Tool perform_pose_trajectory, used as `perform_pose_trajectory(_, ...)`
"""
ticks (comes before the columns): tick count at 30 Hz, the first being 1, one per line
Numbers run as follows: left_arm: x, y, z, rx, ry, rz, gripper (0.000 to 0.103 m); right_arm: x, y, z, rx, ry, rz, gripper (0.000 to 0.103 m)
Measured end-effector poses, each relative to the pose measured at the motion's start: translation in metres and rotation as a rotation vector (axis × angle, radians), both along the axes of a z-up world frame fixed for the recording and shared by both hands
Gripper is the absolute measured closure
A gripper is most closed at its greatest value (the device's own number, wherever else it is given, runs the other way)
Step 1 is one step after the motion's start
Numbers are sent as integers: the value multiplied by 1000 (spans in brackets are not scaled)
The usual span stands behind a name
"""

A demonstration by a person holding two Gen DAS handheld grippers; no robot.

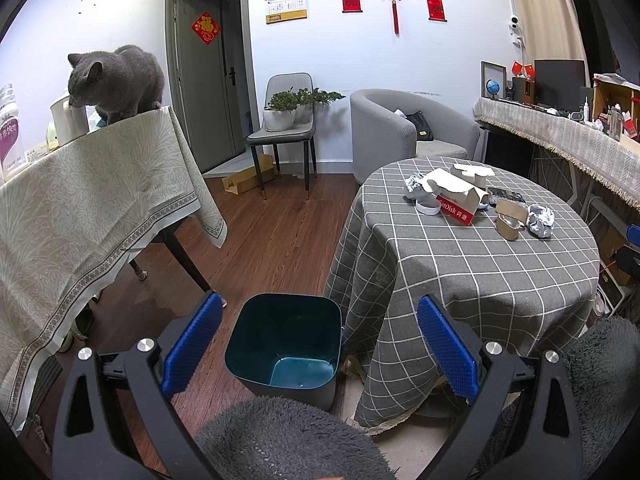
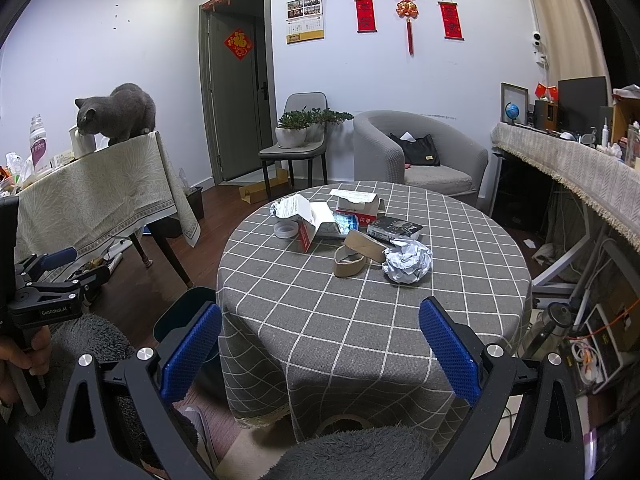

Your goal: Collect trash

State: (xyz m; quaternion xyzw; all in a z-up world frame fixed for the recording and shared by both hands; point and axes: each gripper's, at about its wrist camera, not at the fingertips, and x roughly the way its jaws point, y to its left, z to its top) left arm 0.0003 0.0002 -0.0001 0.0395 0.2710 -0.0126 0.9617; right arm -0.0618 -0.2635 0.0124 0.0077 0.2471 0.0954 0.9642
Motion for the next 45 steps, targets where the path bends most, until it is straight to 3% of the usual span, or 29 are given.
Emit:
perform_pose_trajectory(30,-1,-1,1,7,3,14,3,0,3,-1,-33,7,-2,3)
perform_pose_trajectory(37,2,2,7,-26,7,21,4,4,-3,9,-16,6,19,3)
perform_pose_trajectory(41,8,3,8,-54,8,12,5,15,-14,11,42,23,8,3)
perform_pose_trajectory(45,17,-2,9,-66,12,-4,12,30,-22,12,68,49,5,10)
